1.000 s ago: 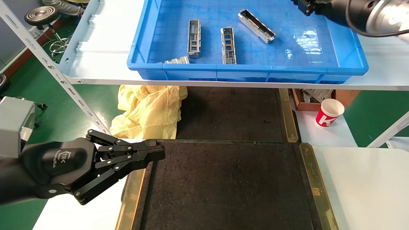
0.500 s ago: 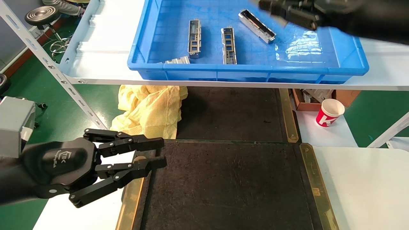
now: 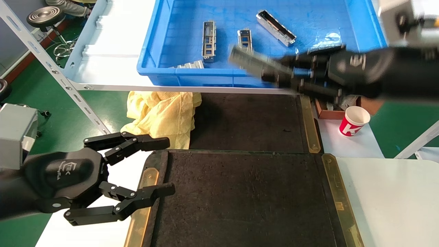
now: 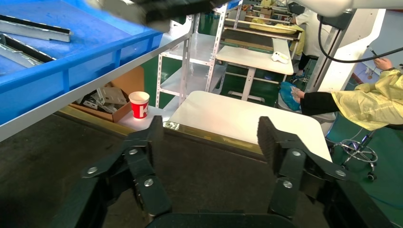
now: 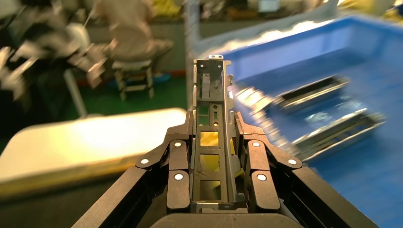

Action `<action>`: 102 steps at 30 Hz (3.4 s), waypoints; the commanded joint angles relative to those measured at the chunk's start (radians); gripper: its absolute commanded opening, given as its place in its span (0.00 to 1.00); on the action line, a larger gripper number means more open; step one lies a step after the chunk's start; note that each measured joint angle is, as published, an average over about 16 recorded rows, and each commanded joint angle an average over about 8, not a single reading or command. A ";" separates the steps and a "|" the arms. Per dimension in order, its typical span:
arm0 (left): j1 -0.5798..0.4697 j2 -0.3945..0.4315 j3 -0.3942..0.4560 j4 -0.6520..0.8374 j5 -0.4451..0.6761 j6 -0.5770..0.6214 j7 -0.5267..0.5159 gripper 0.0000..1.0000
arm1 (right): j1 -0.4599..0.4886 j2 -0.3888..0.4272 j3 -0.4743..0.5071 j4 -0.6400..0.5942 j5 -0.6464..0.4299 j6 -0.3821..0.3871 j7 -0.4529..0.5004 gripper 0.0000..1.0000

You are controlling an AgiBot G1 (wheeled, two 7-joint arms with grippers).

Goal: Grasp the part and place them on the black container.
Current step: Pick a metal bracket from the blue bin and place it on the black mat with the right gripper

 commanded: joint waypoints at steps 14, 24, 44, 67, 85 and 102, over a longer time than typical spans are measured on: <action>0.000 0.000 0.000 0.000 0.000 0.000 0.000 1.00 | -0.113 0.060 -0.229 0.248 0.104 0.021 -0.036 0.00; 0.000 0.000 0.000 0.000 0.000 0.000 0.000 1.00 | -0.142 -0.055 -0.301 0.142 0.055 0.051 -0.220 0.00; 0.000 0.000 0.000 0.000 0.000 0.000 0.000 1.00 | -0.161 -0.276 -0.337 -0.205 0.010 0.079 -0.438 0.00; 0.000 0.000 0.000 0.000 0.000 0.000 0.000 1.00 | -0.205 -0.456 -0.347 -0.390 0.002 0.164 -0.541 0.00; 0.000 0.000 0.000 0.000 0.000 0.000 0.000 1.00 | -0.312 -0.478 -0.379 -0.243 0.020 0.492 -0.485 0.00; 0.000 0.000 0.000 0.000 0.000 0.000 0.000 1.00 | -0.332 -0.477 -0.482 -0.114 0.054 0.621 -0.430 0.00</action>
